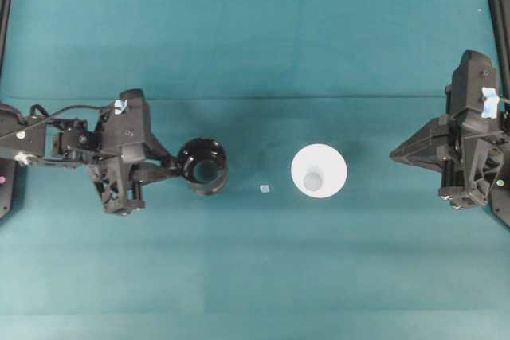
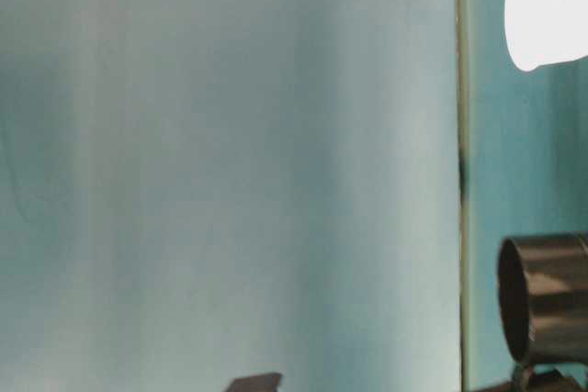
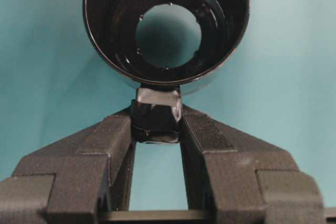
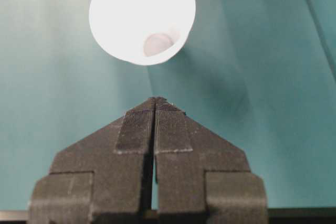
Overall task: Put a paper cup into the cup holder on your left arm.
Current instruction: 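Slide the black mug rightward toward the white cup with the left gripper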
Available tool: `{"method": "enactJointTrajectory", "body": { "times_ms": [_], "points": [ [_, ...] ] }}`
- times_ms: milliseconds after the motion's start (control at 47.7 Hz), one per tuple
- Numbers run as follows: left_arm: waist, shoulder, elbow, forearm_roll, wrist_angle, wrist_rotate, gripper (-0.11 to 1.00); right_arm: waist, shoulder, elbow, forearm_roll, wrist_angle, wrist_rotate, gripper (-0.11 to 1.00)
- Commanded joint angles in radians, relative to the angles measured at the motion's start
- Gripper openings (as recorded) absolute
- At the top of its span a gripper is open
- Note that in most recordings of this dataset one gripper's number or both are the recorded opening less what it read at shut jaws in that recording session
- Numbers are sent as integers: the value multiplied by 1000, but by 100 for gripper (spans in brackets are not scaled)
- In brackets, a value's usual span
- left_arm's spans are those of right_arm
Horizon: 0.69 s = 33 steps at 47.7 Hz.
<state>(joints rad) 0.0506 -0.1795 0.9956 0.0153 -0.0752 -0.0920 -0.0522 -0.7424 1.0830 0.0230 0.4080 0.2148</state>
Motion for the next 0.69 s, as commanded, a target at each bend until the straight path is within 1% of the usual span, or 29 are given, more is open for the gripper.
{"method": "enactJointTrajectory", "body": {
  "times_ms": [0,84,419,670],
  "points": [
    [-2,-3,-40,2,-12,9,29,-2,2,-26,2,-5,12,-2],
    [-2,9,-69,2,-18,21,29,-2,0,-26,2,-5,11,-2],
    [-2,132,-212,3,-20,87,29,-2,2,-26,2,-5,12,-2],
    [-2,178,-249,2,6,98,29,-2,2,-26,3,-5,12,-2]
  ]
}}
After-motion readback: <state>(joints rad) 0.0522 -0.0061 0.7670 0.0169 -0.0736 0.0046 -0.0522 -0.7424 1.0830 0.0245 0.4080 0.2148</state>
